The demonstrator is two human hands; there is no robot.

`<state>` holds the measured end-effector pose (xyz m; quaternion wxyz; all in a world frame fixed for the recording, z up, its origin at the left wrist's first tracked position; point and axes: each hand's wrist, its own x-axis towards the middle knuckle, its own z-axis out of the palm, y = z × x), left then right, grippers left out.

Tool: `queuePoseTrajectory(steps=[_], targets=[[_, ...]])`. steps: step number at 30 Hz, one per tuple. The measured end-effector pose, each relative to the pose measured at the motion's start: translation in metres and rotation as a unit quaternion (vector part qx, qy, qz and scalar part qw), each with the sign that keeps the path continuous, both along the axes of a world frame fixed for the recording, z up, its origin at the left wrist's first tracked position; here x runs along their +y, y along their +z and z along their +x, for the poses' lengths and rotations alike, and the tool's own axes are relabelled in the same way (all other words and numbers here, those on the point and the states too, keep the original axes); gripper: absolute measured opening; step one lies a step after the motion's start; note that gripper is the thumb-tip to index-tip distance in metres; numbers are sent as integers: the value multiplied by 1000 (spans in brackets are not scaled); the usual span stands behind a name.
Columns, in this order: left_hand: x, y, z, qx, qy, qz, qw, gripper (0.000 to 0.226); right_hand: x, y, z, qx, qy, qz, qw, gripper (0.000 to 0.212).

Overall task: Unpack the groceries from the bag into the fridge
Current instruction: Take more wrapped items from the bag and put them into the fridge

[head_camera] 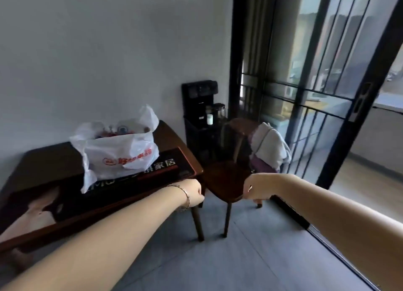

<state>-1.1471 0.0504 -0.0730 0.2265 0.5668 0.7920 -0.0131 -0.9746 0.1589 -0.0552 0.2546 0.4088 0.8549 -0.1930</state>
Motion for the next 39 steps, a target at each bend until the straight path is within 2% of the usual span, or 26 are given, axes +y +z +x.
queuePoseTrajectory(steps=[3, 8, 15, 18, 22, 25, 27, 30, 31, 33, 35, 39], targets=[[-17, -7, -71, 13, 80, -4, 997, 22, 8, -6, -85, 26, 49, 0, 998, 25], [-17, -16, -169, 31, 176, 16, 984, 31, 32, -14, -200, 15, 127, -8, 992, 29], [39, -15, -292, 34, 255, 47, 965, 25, 108, -21, -343, 38, 236, 16, 971, 30], [67, -16, -344, 38, 285, 81, 954, 23, 138, -24, -399, 69, 255, 47, 963, 30], [90, -23, -400, 31, 322, 152, 934, 25, 171, -32, -464, 169, 240, 65, 954, 32], [98, -35, -441, 114, 254, 152, 948, 35, 187, -42, -508, 218, 216, 74, 949, 45], [102, -47, -468, 175, 175, 84, 965, 53, 198, -58, -536, 237, 176, 66, 953, 54], [109, -69, -504, 200, 97, -4, 975, 71, 212, -94, -575, 260, 110, 46, 958, 60], [111, -76, -514, 190, 83, -10, 978, 67, 217, -106, -587, 265, 89, 46, 959, 64], [117, -86, -529, 150, 64, 6, 987, 44, 226, -124, -610, 269, 47, 53, 960, 69], [120, -92, -539, 113, 46, 32, 992, 26, 233, -133, -631, 247, 26, 68, 966, 63], [120, -99, -556, 66, 22, 66, 995, 22, 244, -147, -665, 155, 18, 118, 981, 62]])
